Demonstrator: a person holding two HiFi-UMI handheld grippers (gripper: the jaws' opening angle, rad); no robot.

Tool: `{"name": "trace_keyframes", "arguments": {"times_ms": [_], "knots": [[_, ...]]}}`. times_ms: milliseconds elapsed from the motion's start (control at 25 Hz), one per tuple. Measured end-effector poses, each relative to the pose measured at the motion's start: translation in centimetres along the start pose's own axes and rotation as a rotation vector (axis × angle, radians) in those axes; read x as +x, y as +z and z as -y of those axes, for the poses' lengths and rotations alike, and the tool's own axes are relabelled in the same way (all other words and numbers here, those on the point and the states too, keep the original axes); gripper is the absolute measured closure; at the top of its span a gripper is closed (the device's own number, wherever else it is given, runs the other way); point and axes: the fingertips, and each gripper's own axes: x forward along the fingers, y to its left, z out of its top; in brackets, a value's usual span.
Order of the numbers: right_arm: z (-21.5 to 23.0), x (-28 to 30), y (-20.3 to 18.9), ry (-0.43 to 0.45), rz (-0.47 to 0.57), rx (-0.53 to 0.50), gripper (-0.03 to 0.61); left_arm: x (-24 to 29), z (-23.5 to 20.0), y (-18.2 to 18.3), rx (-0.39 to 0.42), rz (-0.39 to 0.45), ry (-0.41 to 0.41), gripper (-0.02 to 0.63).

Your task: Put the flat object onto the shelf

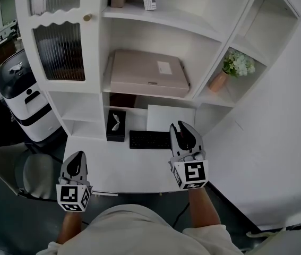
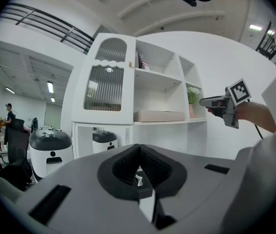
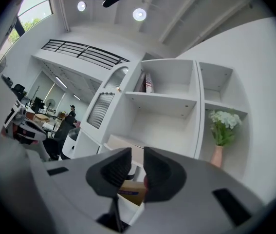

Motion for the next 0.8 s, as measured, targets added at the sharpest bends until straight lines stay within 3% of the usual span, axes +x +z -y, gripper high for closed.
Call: {"name": "trace_keyframes", "arguments": {"times_ms": [280, 800], "knots": [[1.2, -2.1, -1.0, -0.070, 0.002, 0.080, 0.575, -0.2, 0.2, 0.3, 0.002, 0.007, -0.003, 0.612], [1.8, -5.1, -2.8, -0.101, -0.011, 0.161, 0.575, -0.5, 1.2, 0.6, 0.014, 0.012, -0.021, 0.614]]}}
